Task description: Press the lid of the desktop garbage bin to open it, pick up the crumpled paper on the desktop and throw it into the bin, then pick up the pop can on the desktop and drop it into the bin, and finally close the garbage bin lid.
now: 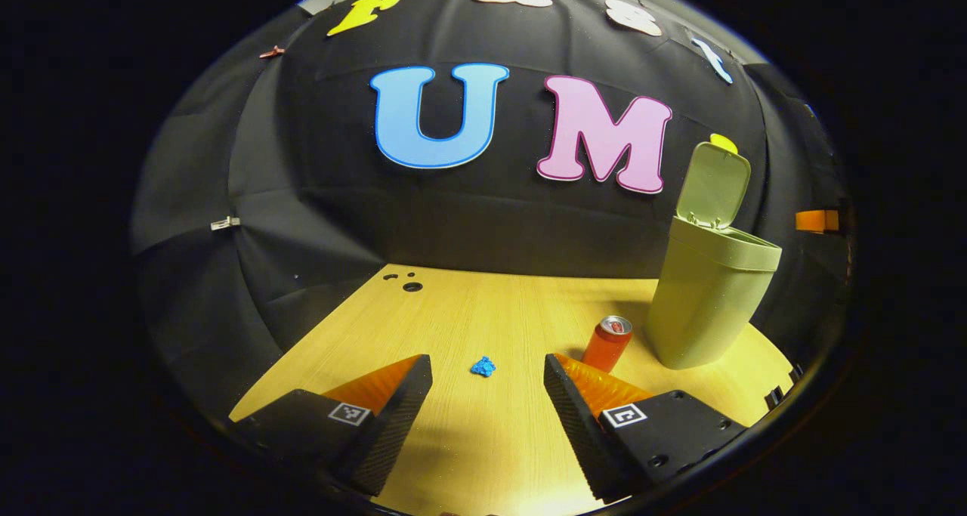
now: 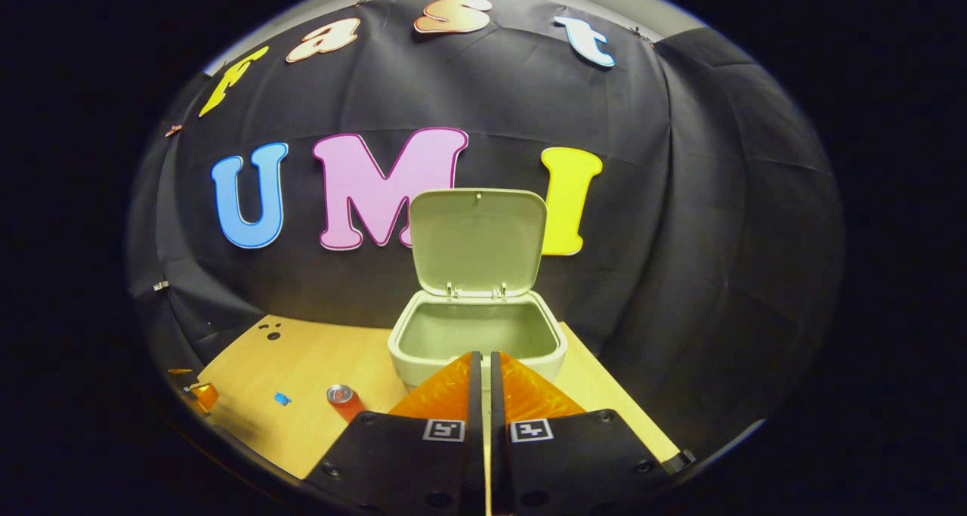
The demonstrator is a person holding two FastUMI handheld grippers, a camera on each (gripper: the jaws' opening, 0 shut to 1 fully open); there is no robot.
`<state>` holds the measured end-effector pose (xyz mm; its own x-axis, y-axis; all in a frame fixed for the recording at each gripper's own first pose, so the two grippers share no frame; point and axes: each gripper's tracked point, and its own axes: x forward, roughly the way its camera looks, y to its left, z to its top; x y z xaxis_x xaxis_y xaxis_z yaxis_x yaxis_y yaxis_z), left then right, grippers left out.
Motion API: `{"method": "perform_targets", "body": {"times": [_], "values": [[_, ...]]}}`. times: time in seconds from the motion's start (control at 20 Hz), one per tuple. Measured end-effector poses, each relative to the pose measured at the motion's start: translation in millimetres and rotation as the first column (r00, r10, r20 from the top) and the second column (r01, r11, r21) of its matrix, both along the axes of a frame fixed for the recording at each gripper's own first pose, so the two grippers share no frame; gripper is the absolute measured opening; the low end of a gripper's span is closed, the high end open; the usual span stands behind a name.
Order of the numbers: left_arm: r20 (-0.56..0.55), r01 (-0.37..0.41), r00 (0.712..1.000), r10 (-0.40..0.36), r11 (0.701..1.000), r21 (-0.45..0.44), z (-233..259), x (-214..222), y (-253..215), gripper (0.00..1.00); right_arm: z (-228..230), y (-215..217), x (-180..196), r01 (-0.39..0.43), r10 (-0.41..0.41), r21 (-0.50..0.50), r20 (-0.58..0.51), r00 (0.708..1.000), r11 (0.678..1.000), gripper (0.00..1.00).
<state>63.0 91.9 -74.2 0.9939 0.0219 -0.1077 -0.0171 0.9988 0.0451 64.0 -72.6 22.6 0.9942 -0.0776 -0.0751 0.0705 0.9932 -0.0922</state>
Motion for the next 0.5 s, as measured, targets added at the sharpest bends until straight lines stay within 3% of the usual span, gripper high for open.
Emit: {"method": "perform_targets", "body": {"times": [0.05,0.1,0.2,0.25,0.35,0.45,0.5], "values": [[-0.018,0.001,1.000,-0.001,1.000,-0.004,-4,6,1,0.95,-9,-2,-9,0.008,-0.008,0.002,-0.018,1.000,1.000,0.10],[-0.037,-0.004,0.999,0.003,1.000,-0.018,-8,11,2,0.95,-17,-3,-13,0.011,-0.011,0.004,-0.036,0.999,1.000,0.23],[-0.072,-0.015,0.997,0.011,0.998,-0.060,-16,24,1,0.95,-36,-7,-23,0.017,-0.017,0.003,-0.077,0.997,1.000,0.37],[-0.093,-0.020,0.996,0.013,0.997,-0.072,-21,31,1,0.96,-42,-9,-29,0.019,-0.018,0.008,-0.090,0.996,1.000,0.34],[-0.128,-0.043,0.991,0.034,0.997,-0.063,-31,46,5,0.98,-59,-12,-37,0.027,-0.023,0.028,-0.126,0.992,0.999,0.46],[-0.147,-0.053,0.988,0.044,0.997,-0.052,-39,63,9,0.96,-79,-15,-43,0.038,-0.028,0.055,-0.174,0.984,0.998,0.75],[-0.159,-0.057,0.986,0.049,0.997,-0.046,-44,73,10,0.96,-86,-17,-47,0.044,-0.030,0.067,-0.194,0.981,0.997,0.96]]}}
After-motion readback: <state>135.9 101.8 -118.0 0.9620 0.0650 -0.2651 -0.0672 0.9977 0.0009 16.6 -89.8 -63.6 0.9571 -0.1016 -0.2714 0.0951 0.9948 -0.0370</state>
